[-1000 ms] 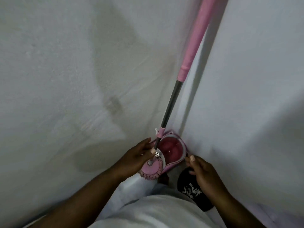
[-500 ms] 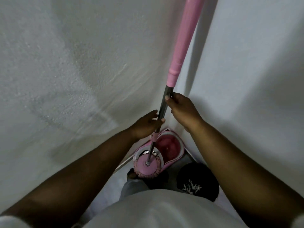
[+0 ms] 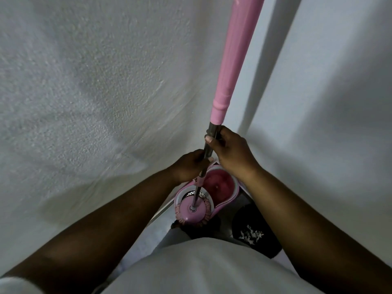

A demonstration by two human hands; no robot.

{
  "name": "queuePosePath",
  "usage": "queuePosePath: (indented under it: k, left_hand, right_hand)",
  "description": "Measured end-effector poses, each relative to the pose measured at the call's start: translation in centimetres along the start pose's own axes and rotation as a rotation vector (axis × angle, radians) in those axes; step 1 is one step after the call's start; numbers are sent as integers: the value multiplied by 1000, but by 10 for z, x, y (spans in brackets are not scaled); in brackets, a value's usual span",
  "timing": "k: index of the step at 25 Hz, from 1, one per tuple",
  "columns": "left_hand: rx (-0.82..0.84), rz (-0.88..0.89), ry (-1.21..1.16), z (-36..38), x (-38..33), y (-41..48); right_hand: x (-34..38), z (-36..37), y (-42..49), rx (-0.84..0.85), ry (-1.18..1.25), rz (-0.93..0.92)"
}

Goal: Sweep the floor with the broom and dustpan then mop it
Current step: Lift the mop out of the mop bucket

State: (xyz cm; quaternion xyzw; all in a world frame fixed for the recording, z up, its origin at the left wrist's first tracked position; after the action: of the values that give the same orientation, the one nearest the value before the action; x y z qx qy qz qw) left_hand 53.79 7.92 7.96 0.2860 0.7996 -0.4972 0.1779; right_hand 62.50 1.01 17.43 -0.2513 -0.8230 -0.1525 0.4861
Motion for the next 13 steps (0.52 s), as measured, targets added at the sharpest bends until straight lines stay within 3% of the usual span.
queuePosePath:
  k: [5, 13]
  left_hand:
    - [26, 117, 102, -5, -18, -22]
    - [92, 411, -50, -31, -65, -87]
  right_hand:
    - [31, -10, -18, -112, 65, -48]
    - [114, -56, -50, -299, 4, -119]
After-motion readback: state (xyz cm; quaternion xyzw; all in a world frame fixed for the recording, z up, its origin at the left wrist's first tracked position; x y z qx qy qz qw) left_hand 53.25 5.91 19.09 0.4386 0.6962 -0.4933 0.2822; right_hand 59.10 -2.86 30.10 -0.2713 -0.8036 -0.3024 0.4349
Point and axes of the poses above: each hand's wrist, its own y-axis towards the middle knuckle, its own z-axis out of the palm, x = y × z, the point moved 10 cm from there along y, towards the middle knuckle, and after that the axes turned 12 degrees about -z, right-handed, at the moved point
